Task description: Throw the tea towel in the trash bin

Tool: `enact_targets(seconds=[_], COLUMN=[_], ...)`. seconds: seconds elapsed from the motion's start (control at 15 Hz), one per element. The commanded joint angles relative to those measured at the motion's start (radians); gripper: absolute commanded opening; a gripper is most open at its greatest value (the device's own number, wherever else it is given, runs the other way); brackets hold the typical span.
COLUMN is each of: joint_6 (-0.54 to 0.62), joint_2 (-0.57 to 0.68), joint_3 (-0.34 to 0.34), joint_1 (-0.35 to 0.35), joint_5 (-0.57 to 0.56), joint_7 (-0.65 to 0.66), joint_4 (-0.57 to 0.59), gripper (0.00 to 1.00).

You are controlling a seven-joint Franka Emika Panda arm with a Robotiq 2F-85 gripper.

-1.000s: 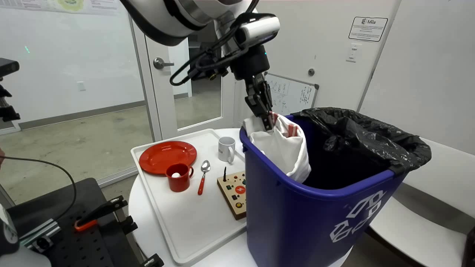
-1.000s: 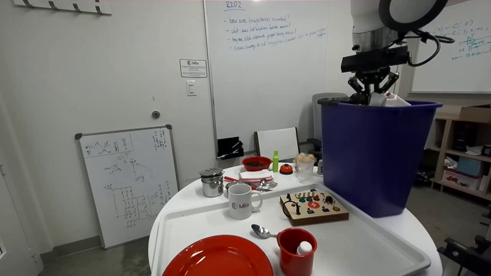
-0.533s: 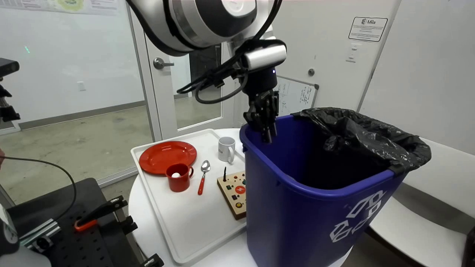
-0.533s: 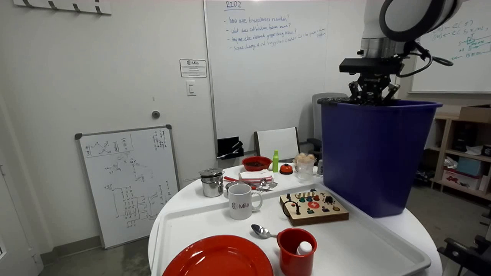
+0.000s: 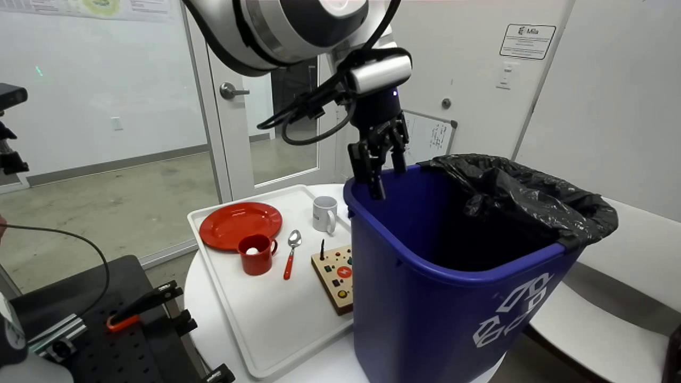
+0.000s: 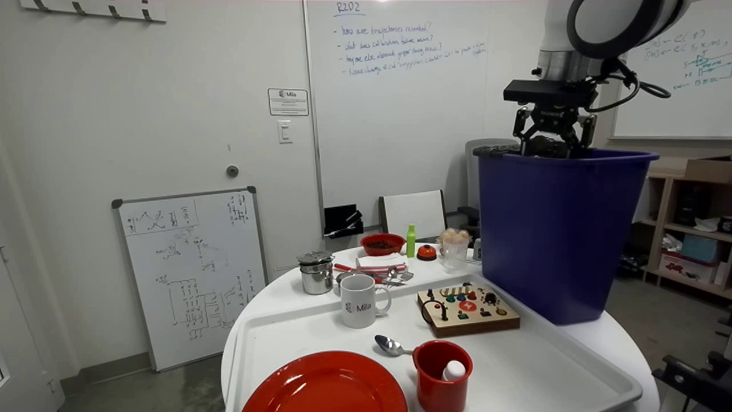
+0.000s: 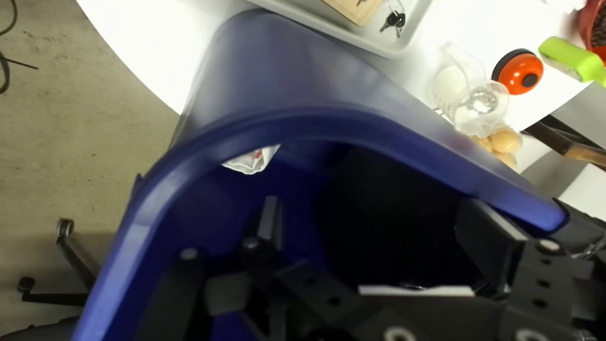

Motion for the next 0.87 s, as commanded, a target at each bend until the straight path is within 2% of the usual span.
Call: enact_targets(seconds=[0.0, 0.2, 0.33, 0.47, 0.53, 0.8], joint_6=[-0.071, -0.134, -0.179, -0.203, -0.166, -0.193], joint_2=[-0.082, -0.153, -0.196, -0.218, -0.186, -0.216], joint_3=[0.016, 0.066, 0.107, 0.140, 0.113, 0.144], joint_1=[0.011, 0.009, 0.028, 0.072, 0.046, 0.076], joint_5=[-0.114, -0.255, -0.315, -0.301, -0.285, -0.284], joint_7=[0.101, 0.178, 0.179, 0.108, 0.137, 0.125], joint_4=[0.002, 0.009, 0.017, 0.030, 0.023, 0.025], gripper=[1.00, 1.00, 1.00, 1.00, 1.00, 1.00])
